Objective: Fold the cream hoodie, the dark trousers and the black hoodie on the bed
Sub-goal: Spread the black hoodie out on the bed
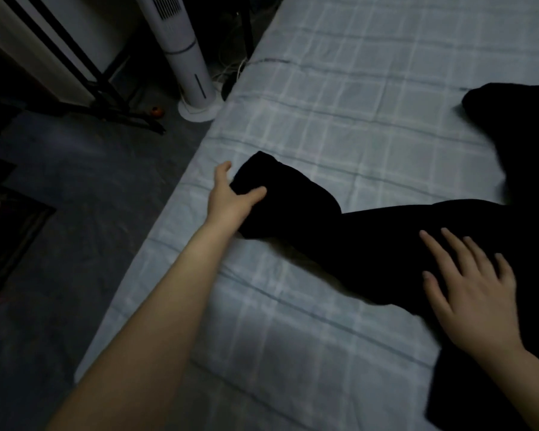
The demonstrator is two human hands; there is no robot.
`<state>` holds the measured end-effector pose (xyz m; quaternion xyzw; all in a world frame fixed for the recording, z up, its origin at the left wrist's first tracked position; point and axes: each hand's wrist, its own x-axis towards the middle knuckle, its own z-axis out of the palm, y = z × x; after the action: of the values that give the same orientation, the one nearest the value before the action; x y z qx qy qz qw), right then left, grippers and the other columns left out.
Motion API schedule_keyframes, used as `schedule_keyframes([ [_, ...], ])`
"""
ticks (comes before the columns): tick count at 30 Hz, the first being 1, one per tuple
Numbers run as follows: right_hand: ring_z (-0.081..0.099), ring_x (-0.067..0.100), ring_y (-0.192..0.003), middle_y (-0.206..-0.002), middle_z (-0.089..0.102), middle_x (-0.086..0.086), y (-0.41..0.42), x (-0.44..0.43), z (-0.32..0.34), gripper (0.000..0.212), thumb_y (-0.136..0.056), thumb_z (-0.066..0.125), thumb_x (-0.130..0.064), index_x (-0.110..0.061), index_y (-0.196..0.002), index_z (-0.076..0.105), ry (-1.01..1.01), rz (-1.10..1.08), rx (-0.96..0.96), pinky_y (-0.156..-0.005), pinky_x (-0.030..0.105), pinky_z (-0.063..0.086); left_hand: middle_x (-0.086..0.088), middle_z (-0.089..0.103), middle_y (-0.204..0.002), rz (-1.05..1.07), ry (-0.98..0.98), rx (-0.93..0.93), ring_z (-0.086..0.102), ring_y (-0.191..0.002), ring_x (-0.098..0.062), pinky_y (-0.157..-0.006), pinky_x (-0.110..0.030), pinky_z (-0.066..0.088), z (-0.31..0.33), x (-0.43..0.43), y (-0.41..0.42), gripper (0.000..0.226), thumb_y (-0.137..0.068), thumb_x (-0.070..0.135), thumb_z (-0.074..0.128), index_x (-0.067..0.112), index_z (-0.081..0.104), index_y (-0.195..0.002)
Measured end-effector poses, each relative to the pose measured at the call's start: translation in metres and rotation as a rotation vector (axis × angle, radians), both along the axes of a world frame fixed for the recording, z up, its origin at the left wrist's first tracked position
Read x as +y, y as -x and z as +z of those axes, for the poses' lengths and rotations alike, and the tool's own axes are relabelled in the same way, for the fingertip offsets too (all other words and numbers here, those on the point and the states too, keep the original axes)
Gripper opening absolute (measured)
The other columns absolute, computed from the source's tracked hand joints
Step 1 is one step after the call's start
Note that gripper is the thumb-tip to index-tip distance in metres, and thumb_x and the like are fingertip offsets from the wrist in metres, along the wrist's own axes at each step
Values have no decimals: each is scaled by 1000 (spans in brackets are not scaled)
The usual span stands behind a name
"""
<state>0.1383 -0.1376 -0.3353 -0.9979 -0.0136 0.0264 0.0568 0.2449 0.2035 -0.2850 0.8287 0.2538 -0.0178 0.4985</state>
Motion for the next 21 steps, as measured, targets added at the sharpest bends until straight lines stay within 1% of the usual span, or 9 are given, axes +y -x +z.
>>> schedule_keyframes([
  [4, 37, 40, -140, -155, 41, 12, 1, 8, 18, 63, -93, 27, -51, -31, -152, 37, -67, -39, 56, -112, 62, 21, -7, 58, -128, -120, -38, -365, 56, -121, -23, -99, -17, 45, 33, 19, 1, 58, -79, -11, 65, 6, 53, -133],
  [7, 33, 44, -141, -155, 38, 17, -2, 25, 32, 65, -92, 26, -54, -34, -153, 34, -81, -26, 59, -111, 65, 20, -3, 60, -127, 76, -15, -541, 58, -122, -18, -106, -35, 47, 53, 69, 14, 57, -74, -3, 66, 19, 54, -125],
  [9, 30, 44, -143, -156, 35, 19, -11, 49, 40, 66, -91, 25, -54, -35, -154, 32, -74, 86, 81, -112, 65, 19, -11, 58, -133, 210, -11, -481, 56, -125, -23, -109, -43, 44, 49, 98, 32, 59, -76, -6, 66, 15, 52, -129],
  [11, 28, 41, -145, -159, 33, 16, -22, 74, 45, 65, -92, 23, -55, -36, -155, 28, -103, 181, 92, -114, 64, 18, -15, 55, -136, 253, -94, -315, 55, -122, -25, -107, -37, 45, 32, 115, 55, 63, -76, -14, 65, 8, 49, -134],
  [13, 24, 38, -148, -161, 29, 11, -35, 97, 45, 63, -94, 20, -55, -40, -155, 23, -163, 221, 95, -116, 61, 16, -19, 57, -129, 335, -31, -101, 58, -103, -23, -85, -23, 51, 11, 128, 73, 61, -78, -18, 62, 4, 51, -133],
  [15, 20, 35, -150, -163, 25, 6, -47, 117, 38, 63, -95, 14, -57, -43, -156, 18, -189, 283, 100, -118, 58, 14, -25, 59, -118, 393, 72, 100, 60, -81, -20, -69, -25, 49, -1, 134, 85, 44, -84, -13, 59, 1, 56, -125],
  [18, 16, 28, -152, -165, 20, -2, -62, 139, 19, 66, -91, 4, -59, -45, -156, 10, -115, 395, 148, -120, 56, 11, -24, 52, -134, 229, -444, 133, 55, -117, -33, -101, -37, 41, 1, 128, 87, 44, -91, 10, 62, 5, 54, -134],
  [19, 15, 26, -152, -165, 19, -5, -64, 142, 13, 67, -91, 2, -59, -46, -155, 9, -83, 411, 162, -120, 56, 10, -23, 49, -138, 82, -645, 14, 49, -126, -36, -109, -38, 35, 2, 118, 85, 48, -90, 13, 62, 5, 52, -136],
  [21, 16, 26, -152, -164, 22, -7, -64, 145, 1, 66, -91, 1, -59, -46, -155, 12, -55, 426, 161, -119, 57, 10, -21, 52, -140, -255, -765, -196, 47, -129, -37, -112, -42, 33, 2, 83, 79, 45, -91, 14, 58, 3, 55, -134],
])
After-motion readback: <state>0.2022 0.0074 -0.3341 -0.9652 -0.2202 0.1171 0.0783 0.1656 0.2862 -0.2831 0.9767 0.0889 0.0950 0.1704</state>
